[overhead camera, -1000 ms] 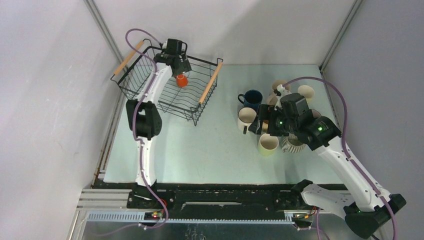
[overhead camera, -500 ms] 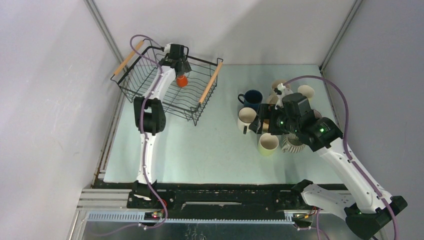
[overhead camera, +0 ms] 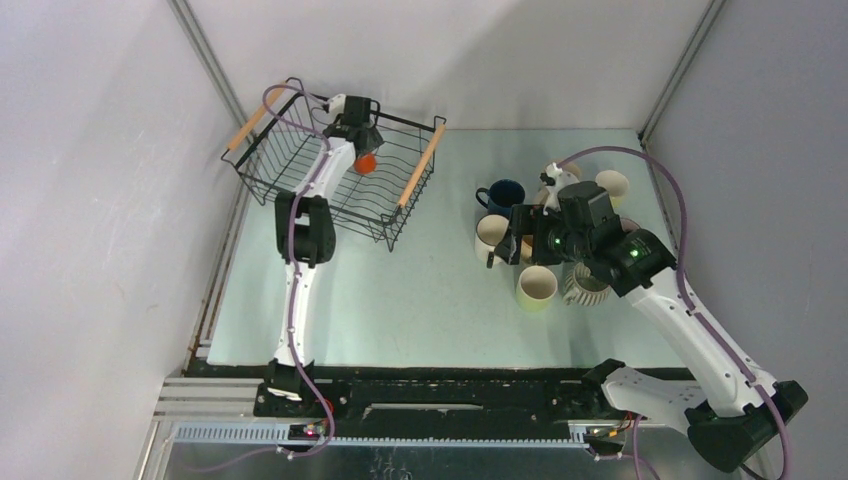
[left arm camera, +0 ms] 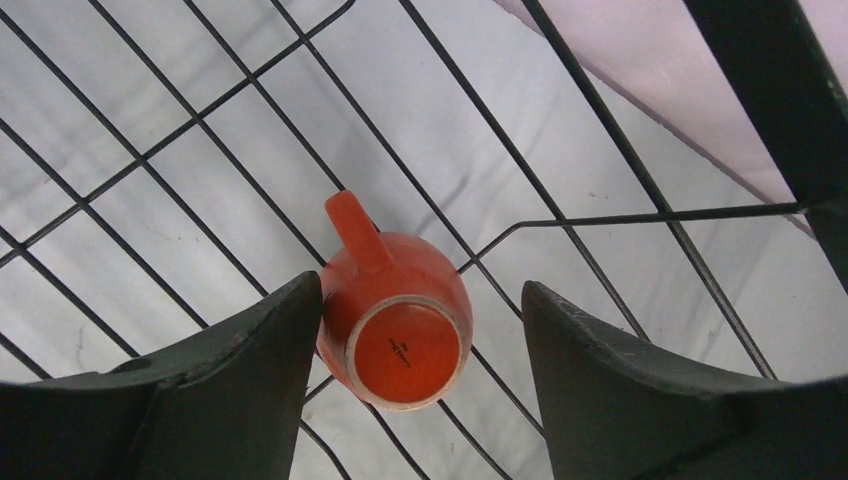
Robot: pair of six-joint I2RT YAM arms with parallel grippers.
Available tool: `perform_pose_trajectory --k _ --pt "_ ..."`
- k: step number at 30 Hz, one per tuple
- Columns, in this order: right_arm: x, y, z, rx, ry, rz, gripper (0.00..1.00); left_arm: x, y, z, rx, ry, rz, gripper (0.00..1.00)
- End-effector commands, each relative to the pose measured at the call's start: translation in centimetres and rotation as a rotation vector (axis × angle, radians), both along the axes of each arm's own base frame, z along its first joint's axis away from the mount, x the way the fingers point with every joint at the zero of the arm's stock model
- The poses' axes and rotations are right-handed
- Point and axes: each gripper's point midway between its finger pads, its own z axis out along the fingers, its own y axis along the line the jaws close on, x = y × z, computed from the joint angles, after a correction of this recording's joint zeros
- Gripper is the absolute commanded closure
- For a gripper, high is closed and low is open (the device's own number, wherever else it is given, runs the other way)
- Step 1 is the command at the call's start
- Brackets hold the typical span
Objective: Unload the cups from the dish rack
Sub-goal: Unload the cup from the dish rack.
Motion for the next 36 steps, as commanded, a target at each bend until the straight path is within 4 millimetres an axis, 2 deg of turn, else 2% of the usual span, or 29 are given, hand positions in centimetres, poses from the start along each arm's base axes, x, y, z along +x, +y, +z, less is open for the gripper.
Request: perform_pose_trajectory --k 1,8,11,17,24,30,32,36 --pt "1.0 0.6 1.7 0.026 -0.069 0.022 0.00 1.6 0.0 2.6 -0.112 -0.084 0.055 0.25" --pt "1.0 0.7 1.3 0.026 -0.055 0.028 0.00 0.7 -0.3 1.5 -0.151 -0.044 0.060 0.40" --pt "0.8 0.6 1.3 0.032 -0.055 0.028 0.00 0.0 -0.2 1.9 -0.144 -0.033 0.060 0.46" --pt "0.6 1.0 1.4 0.058 -0.049 0.036 0.00 -2.4 0.9 3.6 -0.087 -0.005 0.052 0.51" --pt "0.1 1.5 1.6 0.095 -0.042 0.051 0.00 -4.7 1.7 4.4 -0.055 0.032 0.039 0.52" --pt "-0.3 1.7 1.7 0.113 -0.036 0.059 0.00 -5.8 2.1 3.9 -0.039 0.070 0.022 0.52" --pt "-0.5 1.7 1.8 0.117 -0.039 0.059 0.00 -5.9 2.3 3.9 -0.033 0.079 0.016 0.49" --pt "-0.7 1.7 1.6 0.116 -0.032 0.060 0.00 -6.0 1.9 3.7 -0.037 0.092 -0.008 0.37"
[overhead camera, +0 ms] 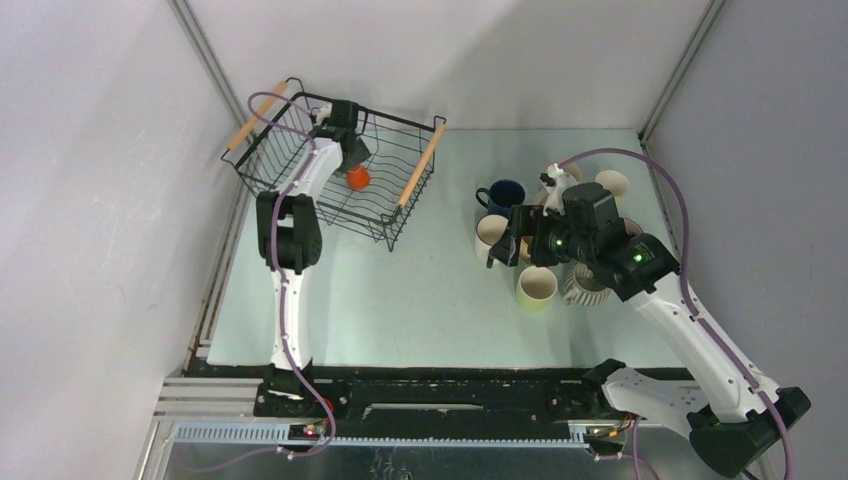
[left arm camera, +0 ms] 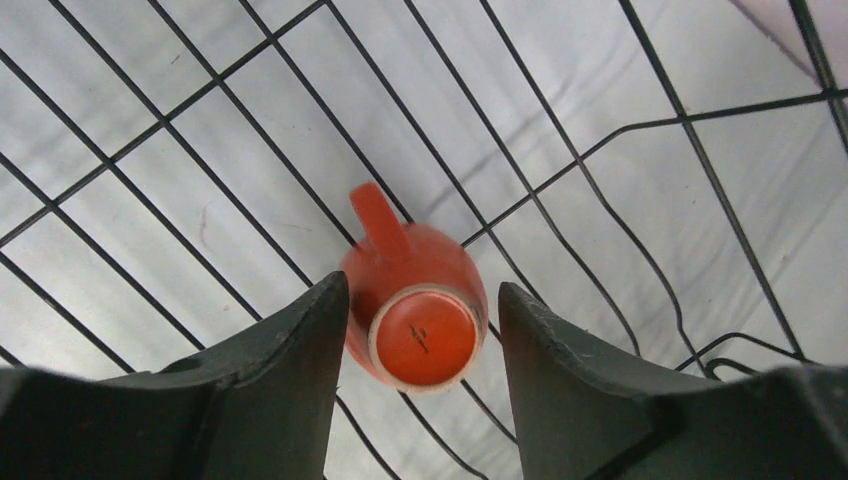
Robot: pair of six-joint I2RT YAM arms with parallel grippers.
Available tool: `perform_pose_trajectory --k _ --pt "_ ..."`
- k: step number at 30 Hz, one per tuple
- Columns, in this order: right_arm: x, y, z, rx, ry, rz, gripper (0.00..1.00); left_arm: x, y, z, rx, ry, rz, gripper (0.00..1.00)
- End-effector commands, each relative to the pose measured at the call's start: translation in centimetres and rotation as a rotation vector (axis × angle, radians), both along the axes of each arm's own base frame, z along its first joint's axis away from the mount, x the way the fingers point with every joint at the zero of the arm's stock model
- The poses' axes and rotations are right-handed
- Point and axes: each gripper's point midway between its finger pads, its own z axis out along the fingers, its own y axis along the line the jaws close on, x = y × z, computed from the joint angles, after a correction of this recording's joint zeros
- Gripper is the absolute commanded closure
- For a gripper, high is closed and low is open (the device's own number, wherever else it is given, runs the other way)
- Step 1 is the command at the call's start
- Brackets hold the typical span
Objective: Unload the cups from the dish rack
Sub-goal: Unload the cup from the dish rack.
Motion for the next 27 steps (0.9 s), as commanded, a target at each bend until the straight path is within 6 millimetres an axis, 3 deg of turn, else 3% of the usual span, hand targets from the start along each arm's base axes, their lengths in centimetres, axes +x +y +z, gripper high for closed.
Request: perform_pose_trajectory --k 1,12,21,27 --pt "-0.2 0.3 0.7 0.033 -0.024 0.004 0.00 -0.4 0.0 3.3 -0.002 -0.036 -0.034 0.34" --pt "-0.3 0.3 0.1 0.029 -0.014 0.005 0.00 0.2 0.0 1.3 0.004 0.015 -0.039 0.21" --pt "-0.1 0.5 -0.1 0.029 -0.015 0.012 0.00 1.1 0.8 0.7 -0.004 0.022 -0.003 0.23" --pt "-0.1 0.6 -0.4 0.023 -0.006 0.014 0.00 1.1 0.8 -0.2 -0.028 0.035 0.006 0.30"
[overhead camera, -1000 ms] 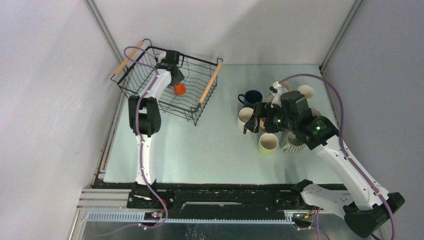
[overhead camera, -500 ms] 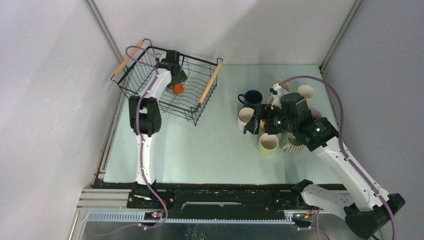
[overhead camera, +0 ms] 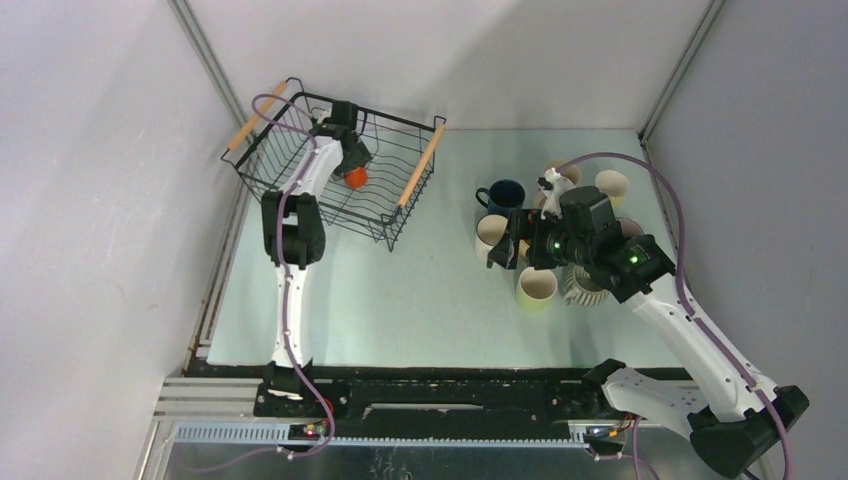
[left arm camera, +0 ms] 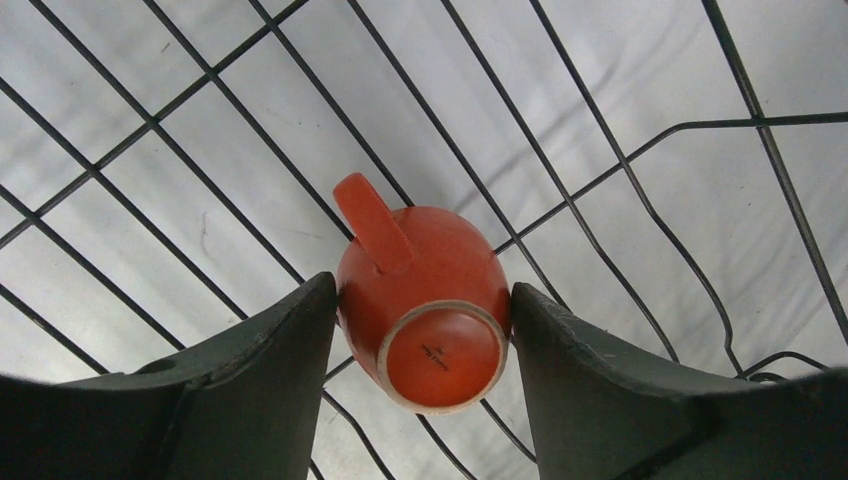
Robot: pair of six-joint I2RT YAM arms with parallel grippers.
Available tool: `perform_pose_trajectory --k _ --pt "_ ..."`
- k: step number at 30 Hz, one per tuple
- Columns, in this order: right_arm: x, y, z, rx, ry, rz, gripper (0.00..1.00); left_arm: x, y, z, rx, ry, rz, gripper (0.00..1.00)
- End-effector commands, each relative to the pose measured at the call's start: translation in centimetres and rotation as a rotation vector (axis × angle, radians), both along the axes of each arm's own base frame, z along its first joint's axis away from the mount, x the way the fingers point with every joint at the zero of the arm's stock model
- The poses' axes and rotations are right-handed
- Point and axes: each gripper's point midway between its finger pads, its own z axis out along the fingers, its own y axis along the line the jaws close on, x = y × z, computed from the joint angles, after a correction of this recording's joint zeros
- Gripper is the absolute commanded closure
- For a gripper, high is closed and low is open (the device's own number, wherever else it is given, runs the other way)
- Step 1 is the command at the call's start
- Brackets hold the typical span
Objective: Unload the cups from the dish rack
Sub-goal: Unload the cup from the dish rack.
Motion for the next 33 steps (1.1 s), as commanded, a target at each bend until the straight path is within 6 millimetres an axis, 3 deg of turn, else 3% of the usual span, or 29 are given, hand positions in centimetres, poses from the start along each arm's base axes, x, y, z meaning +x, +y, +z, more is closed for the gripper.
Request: perform_pose_trajectory --k 1,6,14,33 --pt "0.2 0.4 0.6 0.022 -0.022 0.009 0.00 1.0 -0.1 1.7 -0.032 -0.045 0.015 0.33" --pt "0.1 0.4 0.7 0.028 -0.027 0.006 0.00 0.4 -0.4 1.7 -0.051 -0.033 -0.002 0.43" --pt "0.0 0.7 1.0 0.047 -0.026 0.010 0.00 -0.5 -0.5 4.1 -0.101 -0.049 -0.048 0.61" --pt "0.1 2.4 1.5 0.106 -0.013 0.042 0.00 -2.4 -1.2 9.5 -0.318 -0.101 -0.117 0.68"
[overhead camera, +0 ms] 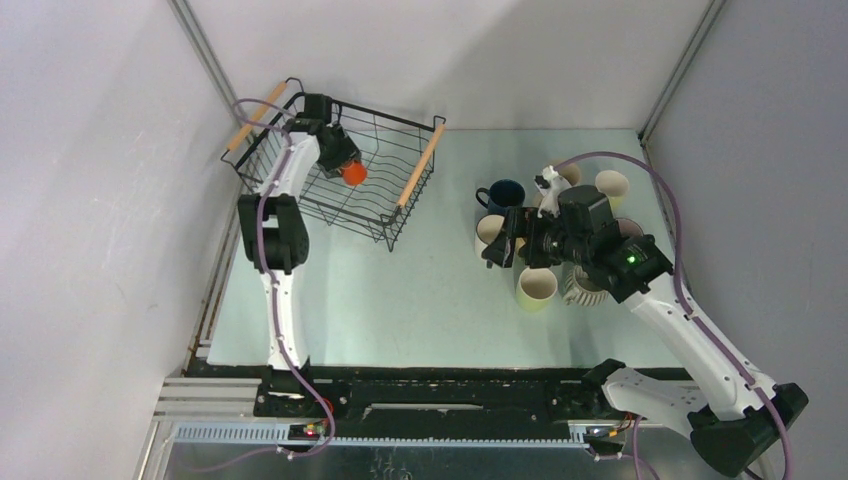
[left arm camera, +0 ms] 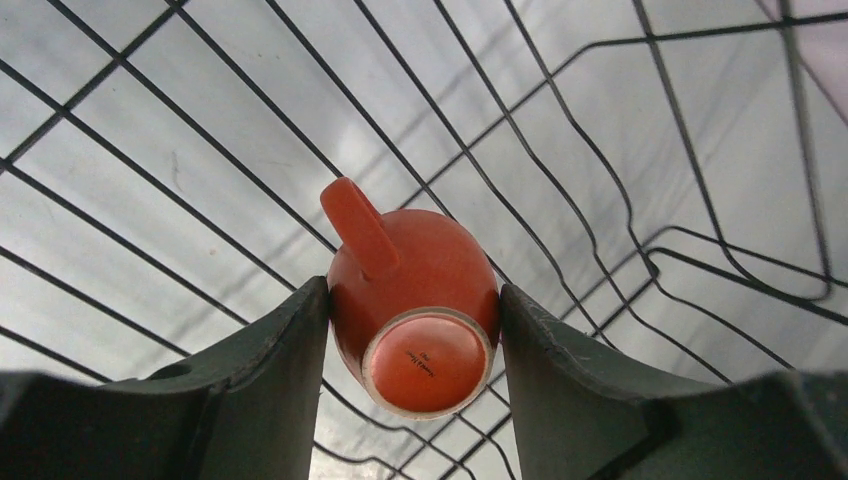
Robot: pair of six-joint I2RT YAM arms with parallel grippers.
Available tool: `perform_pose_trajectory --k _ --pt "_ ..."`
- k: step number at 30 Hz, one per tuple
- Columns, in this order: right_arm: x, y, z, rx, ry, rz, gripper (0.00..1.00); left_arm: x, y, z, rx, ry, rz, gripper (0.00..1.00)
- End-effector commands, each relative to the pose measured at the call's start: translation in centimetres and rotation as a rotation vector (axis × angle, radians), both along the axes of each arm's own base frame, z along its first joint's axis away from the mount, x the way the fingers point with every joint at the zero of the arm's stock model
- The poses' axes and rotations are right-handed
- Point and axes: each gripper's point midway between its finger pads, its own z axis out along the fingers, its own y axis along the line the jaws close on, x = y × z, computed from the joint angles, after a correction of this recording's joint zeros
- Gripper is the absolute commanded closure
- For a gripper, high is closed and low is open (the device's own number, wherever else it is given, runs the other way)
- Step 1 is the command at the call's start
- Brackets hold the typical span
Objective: Unload the cups from the dish rack
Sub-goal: Unload the cup from the dish rack.
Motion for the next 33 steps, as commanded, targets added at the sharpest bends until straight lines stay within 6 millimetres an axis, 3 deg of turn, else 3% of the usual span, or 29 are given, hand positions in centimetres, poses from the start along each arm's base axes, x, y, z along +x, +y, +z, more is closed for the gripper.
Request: perform_pose_trajectory --k 1,15,28,33 --pt "0.3 1.2 1.0 0.056 -0.018 0.017 0.00 -0.4 -0.9 6.5 -0.089 -0.119 -0.030 0.68" --pt "1.5 4.6 3.4 0.216 -0.045 0.081 0.00 -3.7 -3.1 12.5 -0.238 -0.202 -0.068 0.69" --pt "4.3 7.8 5.5 0.354 -0.096 0.116 0.00 -8.0 -5.1 16.1 -0.359 -0.246 -0.101 0.69" --pt "5.3 9.0 6.2 0.401 -0.118 0.127 0.00 -10.0 -6.7 17.0 -0.409 -0.252 -0.130 0.70"
